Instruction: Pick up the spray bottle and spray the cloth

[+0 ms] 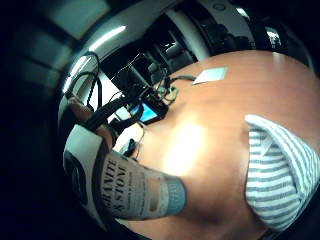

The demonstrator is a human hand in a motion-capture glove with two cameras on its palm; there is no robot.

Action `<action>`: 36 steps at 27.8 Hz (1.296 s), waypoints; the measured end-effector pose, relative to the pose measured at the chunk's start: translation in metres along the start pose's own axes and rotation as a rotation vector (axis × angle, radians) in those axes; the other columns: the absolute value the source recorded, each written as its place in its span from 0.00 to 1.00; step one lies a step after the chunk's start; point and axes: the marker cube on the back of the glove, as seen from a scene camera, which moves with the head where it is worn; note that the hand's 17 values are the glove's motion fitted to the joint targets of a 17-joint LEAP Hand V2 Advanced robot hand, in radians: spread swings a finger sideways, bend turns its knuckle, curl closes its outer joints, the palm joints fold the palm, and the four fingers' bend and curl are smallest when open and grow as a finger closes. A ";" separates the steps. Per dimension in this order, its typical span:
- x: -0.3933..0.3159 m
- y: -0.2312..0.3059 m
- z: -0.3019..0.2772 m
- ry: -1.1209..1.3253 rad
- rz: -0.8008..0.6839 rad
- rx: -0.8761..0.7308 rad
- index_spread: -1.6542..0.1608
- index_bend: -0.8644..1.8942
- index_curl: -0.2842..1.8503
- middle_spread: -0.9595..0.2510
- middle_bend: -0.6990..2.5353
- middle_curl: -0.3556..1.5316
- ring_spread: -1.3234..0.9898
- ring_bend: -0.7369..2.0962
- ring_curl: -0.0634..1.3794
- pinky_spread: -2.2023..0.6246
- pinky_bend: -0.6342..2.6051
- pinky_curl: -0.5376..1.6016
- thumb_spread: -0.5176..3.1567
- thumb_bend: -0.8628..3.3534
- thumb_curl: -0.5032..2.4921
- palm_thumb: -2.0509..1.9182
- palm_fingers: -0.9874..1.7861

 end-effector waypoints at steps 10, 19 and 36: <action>-0.021 -0.015 -0.018 0.011 -0.111 0.059 0.76 0.38 0.38 0.61 0.33 0.45 0.50 0.48 0.34 0.69 0.35 0.43 0.42 0.20 0.38 0.72 0.83; -0.026 -0.011 -0.012 0.022 -0.056 -0.012 0.75 0.38 0.38 0.61 0.33 0.45 0.50 0.47 0.34 0.69 0.35 0.43 0.43 0.20 0.37 0.72 0.82; 0.002 0.013 -0.052 0.333 0.157 -0.573 0.73 0.35 0.30 0.72 0.27 0.41 0.53 0.41 0.30 0.83 0.34 0.42 0.48 0.20 0.33 0.67 0.56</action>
